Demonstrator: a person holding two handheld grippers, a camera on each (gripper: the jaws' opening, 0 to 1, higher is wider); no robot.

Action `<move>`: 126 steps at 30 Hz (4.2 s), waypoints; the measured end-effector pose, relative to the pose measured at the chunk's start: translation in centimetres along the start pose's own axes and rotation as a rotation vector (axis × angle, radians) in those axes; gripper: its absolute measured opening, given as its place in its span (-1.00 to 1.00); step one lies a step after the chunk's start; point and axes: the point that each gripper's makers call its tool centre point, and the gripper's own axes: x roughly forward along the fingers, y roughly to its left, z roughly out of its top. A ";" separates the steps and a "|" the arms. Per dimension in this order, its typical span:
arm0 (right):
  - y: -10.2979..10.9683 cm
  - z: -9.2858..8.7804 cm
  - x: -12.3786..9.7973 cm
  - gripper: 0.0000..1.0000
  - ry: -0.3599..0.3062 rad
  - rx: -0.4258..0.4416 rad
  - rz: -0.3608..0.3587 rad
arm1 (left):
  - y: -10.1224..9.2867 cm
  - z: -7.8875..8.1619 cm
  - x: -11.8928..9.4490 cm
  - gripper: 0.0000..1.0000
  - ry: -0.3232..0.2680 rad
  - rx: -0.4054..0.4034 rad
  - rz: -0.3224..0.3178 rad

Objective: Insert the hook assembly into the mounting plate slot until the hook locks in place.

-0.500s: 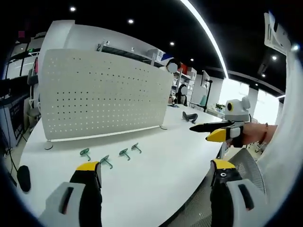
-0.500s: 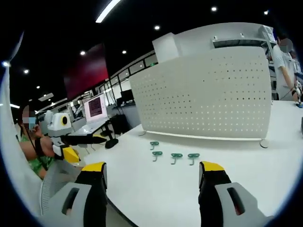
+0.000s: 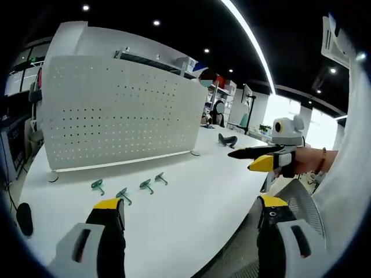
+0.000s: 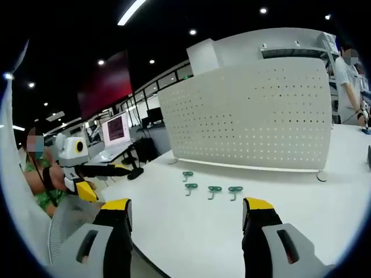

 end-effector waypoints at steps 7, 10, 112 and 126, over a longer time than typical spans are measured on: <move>-0.1 -0.5 -0.1 0.55 0.007 0.004 0.000 | 0.1 -0.1 0.0 0.93 0.004 -0.002 -0.003; -0.1 -0.6 0.0 0.53 0.014 0.005 0.003 | 0.1 -0.1 0.1 0.93 0.008 0.001 -0.007; 1.4 -0.6 13.5 0.25 0.243 -0.214 0.266 | 0.7 -0.7 1.0 0.89 -0.003 -0.027 0.006; 1.7 -0.6 15.6 0.23 0.290 -0.279 0.302 | 1.7 -0.6 0.6 0.89 -0.008 -0.029 0.023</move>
